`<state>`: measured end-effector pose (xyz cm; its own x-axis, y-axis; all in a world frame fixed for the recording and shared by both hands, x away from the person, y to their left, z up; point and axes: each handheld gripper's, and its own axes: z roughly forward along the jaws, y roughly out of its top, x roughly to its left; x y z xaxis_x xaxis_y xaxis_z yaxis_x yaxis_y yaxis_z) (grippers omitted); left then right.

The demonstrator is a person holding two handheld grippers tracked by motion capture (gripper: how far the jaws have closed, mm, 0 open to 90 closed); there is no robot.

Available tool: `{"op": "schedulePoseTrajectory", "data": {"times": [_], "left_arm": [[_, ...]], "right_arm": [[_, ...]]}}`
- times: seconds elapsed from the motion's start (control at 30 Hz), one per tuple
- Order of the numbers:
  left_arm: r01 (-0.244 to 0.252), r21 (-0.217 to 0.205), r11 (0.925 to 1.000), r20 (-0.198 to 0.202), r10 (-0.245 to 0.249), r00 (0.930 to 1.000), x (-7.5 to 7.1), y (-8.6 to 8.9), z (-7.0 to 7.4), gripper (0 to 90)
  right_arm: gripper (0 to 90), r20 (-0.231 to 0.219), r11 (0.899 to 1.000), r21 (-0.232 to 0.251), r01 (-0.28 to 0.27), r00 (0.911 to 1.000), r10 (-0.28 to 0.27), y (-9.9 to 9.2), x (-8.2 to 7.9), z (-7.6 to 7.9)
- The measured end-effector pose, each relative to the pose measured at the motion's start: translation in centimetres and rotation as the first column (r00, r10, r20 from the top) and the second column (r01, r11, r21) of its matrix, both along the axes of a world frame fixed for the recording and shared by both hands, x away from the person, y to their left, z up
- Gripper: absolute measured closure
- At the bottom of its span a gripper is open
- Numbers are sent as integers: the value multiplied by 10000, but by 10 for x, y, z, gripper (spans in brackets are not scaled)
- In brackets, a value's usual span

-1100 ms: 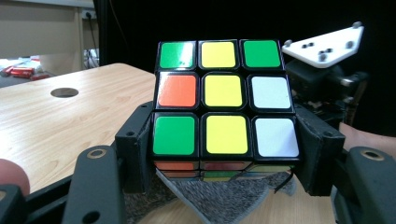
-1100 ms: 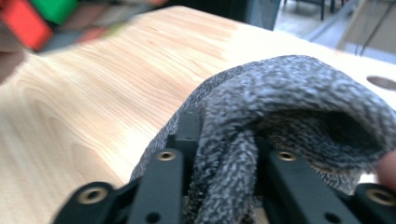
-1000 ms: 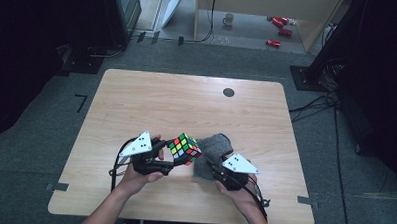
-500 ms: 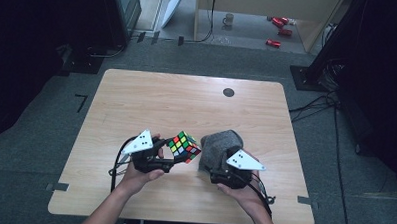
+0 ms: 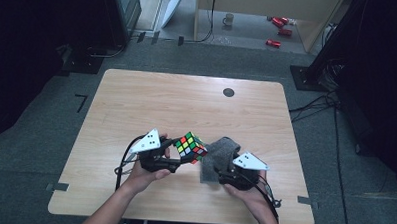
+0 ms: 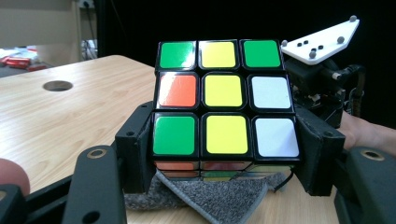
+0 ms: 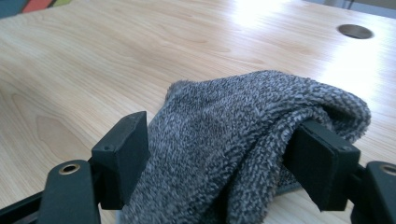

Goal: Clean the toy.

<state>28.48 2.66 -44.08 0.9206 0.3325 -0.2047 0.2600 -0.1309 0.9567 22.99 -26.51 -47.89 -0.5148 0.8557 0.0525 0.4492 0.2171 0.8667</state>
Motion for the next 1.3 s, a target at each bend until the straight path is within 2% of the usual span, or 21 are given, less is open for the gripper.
{"op": "schedulePoseTrajectory", "data": {"times": [0.13, 0.17, 0.27, 0.4, 0.43, 0.47, 0.5, 0.53, 0.57, 0.6, 0.63, 0.67, 0.7, 0.77, 0.83, 0.97, 1.0, 1.03, 1.1, 1.23, 1.3], "left_arm": [[199, 87, 9998, -42, -199, 9998, 3, -12, 0, 355], [243, 154, 9996, -26, -243, 9997, 4, -17, -1, 355], [307, 211, 9993, -50, -306, 9995, 5, -21, -2, 355], [456, 194, 9988, -50, -455, 9990, 6, -27, -2, 355], [509, 200, 9985, -15, -509, 9987, 6, -28, -1, 355], [525, 168, 9985, -23, -525, 9986, 6, -29, -1, 355], [553, 166, 9983, -13, -553, 9985, 6, -30, -1, 355], [573, 155, 9982, -19, -573, 9984, 6, -31, -1, 355], [603, 162, 9980, -8, -603, 9982, 6, -32, -1, 355], [603, 162, 9980, -8, -603, 9982, 6, -32, -1, 355], [623, 172, 9979, 28, -623, 9981, 6, -32, -1, 355], [623, 172, 9979, 28, -623, 9981, 6, -32, -1, 355], [633, 165, 9979, 29, -634, 9980, 5, -31, -1, 355], [583, 133, 9982, 54, -584, 9983, 4, -27, 0, 355], [484, 113, 9988, 51, -485, 9988, 3, -22, 0, 355], [188, 114, 9998, 64, -189, 9998, 0, -10, -1, 355], [115, 133, 9998, 69, -115, 9999, -1, -6, 0, 355], [-81, 116, 9999, 55, 80, 10000, -4, 2, -1, 355], [-184, 103, 9998, 38, 184, 9998, -5, 7, -1, 355], [-718, 85, 9974, 15, 718, 9974, -11, 28, -2, 355], [-806, 90, 9967, 17, 806, 9967, -12, 32, -2, 355]], "right_arm": [[239, 102, 9993, 55, 375, 9992, -375, -14, -7, 3], [238, 55, 9980, 4, 637, 9980, -637, -21, -9, 5], [234, -100, 9959, -110, 894, 9959, -895, -29, -10, 5], [231, -357, 9898, -418, 1364, 9898, -1379, -42, -11, -2], [275, -326, 9866, -386, 1588, 9866, -1601, -46, -12, -5], [275, -326, 9866, -386, 1588, 9866, -1601, -46, -12, -5], [338, -316, 9855, -293, 1673, 9852, -1682, -48, -13, -6], [432, -253, 9851, -191, 1707, 9849, -1712, -48, -14, -8], [615, 66, 9832, -60, 1827, 9832, -1827, -48, -17, -10], [615, 66, 9832, -60, 1827, 9832, -1827, -48, -17, -10], [722, 253, 9853, 13, 1709, 9850, -1709, -46, -18, -10], [722, 253, 9853, 13, 1709, 9850, -1709, -46, -18, -10], [788, 429, 9876, 129, 1566, 9867, -1571, -42, -18, -9], [814, 592, 9903, 276, 1364, 9887, -1378, -37, -17, -7], [819, 646, 9915, 355, 1250, 9898, -1271, -34, -16, -6], [822, 787, 9968, 598, 528, 9952, -575, -16, -9, -1], [822, 787, 9968, 598, 528, 9952, -575, -16, -9, -1], [821, 832, 9974, 675, 245, 9961, -301, -7, -5, 1], [821, 837, 9974, 709, 104, 9964, -164, -3, -2, 1], [818, 873, 9944, 773, -716, 9941, 648, 23, 8, 3], [815, 897, 9928, 798, -891, 9926, 819, 29, 9, 4]]}}
